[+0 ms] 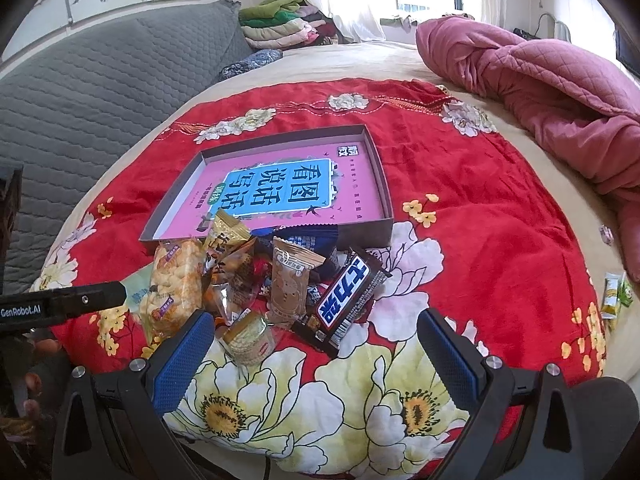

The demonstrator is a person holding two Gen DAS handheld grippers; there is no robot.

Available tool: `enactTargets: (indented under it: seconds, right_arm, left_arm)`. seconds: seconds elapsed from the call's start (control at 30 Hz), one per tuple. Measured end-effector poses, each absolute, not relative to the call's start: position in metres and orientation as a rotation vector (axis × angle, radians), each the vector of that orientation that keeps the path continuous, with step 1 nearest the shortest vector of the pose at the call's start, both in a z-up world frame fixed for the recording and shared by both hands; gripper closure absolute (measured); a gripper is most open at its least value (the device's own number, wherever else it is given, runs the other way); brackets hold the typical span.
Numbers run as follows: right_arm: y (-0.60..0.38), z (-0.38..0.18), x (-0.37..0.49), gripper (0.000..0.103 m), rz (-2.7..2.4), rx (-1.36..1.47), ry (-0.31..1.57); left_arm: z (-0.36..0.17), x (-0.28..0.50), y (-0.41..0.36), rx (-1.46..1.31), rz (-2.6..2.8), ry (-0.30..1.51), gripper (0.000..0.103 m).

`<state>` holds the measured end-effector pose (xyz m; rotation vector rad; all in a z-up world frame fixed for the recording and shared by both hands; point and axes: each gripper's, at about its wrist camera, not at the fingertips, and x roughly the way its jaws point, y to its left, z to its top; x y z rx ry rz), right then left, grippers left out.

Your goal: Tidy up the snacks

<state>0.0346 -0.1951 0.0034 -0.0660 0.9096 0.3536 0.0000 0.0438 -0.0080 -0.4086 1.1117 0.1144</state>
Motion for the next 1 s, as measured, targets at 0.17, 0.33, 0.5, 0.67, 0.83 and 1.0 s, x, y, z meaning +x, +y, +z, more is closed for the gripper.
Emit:
enactTargets:
  seconds: [0.17, 0.33, 0.5, 0.67, 0.83, 1.0]
  right_arm:
    - [-0.197, -0.001, 0.039, 0.001, 0.353, -0.043, 0.917]
    - [-0.197, -0.005, 0.044, 0.001, 0.36, -0.038, 0.922]
    - [-0.193, -0.012, 0.051, 0.001, 0.359, -0.045, 0.931]
    - [-0.187, -0.018, 0.059, 0.001, 0.356, -0.053, 0.926]
    - [-0.181, -0.025, 0.069, 0.008, 0.339, -0.064, 0.939]
    - [-0.177, -0.031, 0.077, 0.022, 0.364, -0.059, 0.939]
  left_arm:
    - [-0.016, 0.0, 0.055, -0.46, 0.128, 1.136, 0.004]
    - [-0.013, 0.004, 0.045, -0.435, 0.091, 1.126, 0.004]
    - [-0.01, 0.017, 0.028, -0.41, 0.039, 1.13, 0.004]
    - [-0.017, 0.031, 0.016, -0.396, 0.017, 1.168, 0.004]
    - [-0.02, 0.039, 0.014, -0.395, 0.035, 1.17, 0.004]
    - [-0.024, 0.044, 0.013, -0.385, 0.048, 1.182, 0.004]
